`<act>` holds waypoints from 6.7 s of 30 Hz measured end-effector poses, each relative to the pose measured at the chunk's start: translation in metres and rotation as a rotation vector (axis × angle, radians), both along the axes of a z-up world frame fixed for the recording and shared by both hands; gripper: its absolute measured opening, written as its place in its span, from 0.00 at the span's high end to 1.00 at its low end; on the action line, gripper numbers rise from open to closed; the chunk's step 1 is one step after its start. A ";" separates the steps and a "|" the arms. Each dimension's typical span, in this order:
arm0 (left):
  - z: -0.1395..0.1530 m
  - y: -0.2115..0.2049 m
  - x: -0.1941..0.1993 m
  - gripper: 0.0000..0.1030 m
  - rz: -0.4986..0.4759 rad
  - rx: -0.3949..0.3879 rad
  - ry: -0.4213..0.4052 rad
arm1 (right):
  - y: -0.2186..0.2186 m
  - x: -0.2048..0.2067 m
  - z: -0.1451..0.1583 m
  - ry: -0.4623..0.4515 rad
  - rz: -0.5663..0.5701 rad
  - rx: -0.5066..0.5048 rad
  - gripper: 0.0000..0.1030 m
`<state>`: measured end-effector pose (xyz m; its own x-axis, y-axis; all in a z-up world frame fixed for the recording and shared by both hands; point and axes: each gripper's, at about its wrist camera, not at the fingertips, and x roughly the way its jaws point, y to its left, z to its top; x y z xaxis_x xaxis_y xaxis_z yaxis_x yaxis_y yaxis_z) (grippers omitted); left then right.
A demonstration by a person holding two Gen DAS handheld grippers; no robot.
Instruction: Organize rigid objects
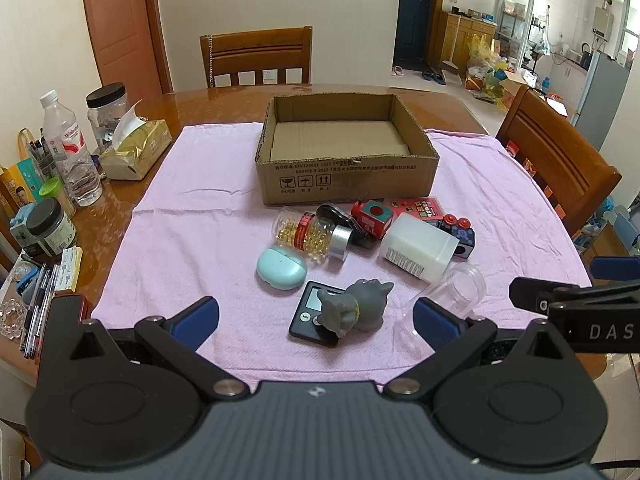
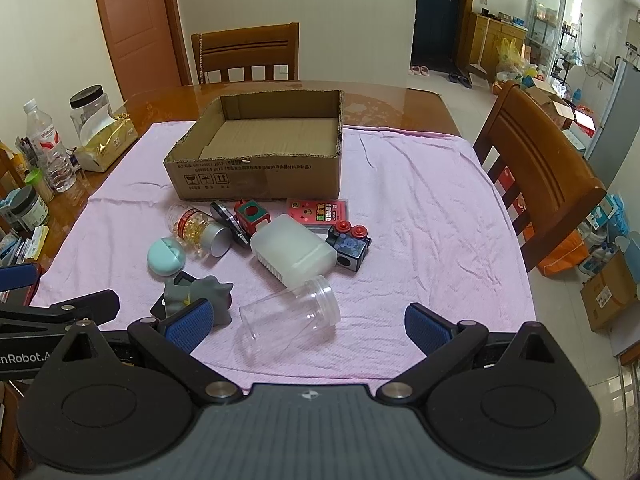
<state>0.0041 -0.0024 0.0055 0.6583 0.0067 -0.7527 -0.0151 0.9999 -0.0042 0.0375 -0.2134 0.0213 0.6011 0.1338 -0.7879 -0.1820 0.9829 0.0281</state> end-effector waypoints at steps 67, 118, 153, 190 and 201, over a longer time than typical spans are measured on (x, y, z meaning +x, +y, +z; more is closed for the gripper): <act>-0.026 0.011 0.015 0.01 -0.095 -0.081 -0.008 | 0.000 0.003 -0.023 -0.059 0.136 0.058 0.00; -0.142 0.091 0.074 0.01 -0.091 0.064 0.136 | 0.024 0.048 -0.125 0.114 0.104 -0.016 0.00; -0.128 -0.013 0.055 0.10 -0.244 0.144 -0.055 | 0.000 0.037 -0.161 -0.007 0.379 -0.030 0.00; -0.124 0.010 0.045 0.29 -0.182 0.001 0.036 | 0.024 0.053 -0.141 -0.012 0.354 -0.073 0.00; -0.124 0.010 0.049 0.29 -0.162 -0.012 0.047 | 0.035 0.062 -0.140 0.015 0.363 -0.136 0.05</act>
<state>0.0530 0.0073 -0.1188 0.6137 -0.1057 -0.7824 0.1462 0.9891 -0.0188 0.0990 -0.1784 -0.1185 0.5222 0.2298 -0.8213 -0.5194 0.8495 -0.0926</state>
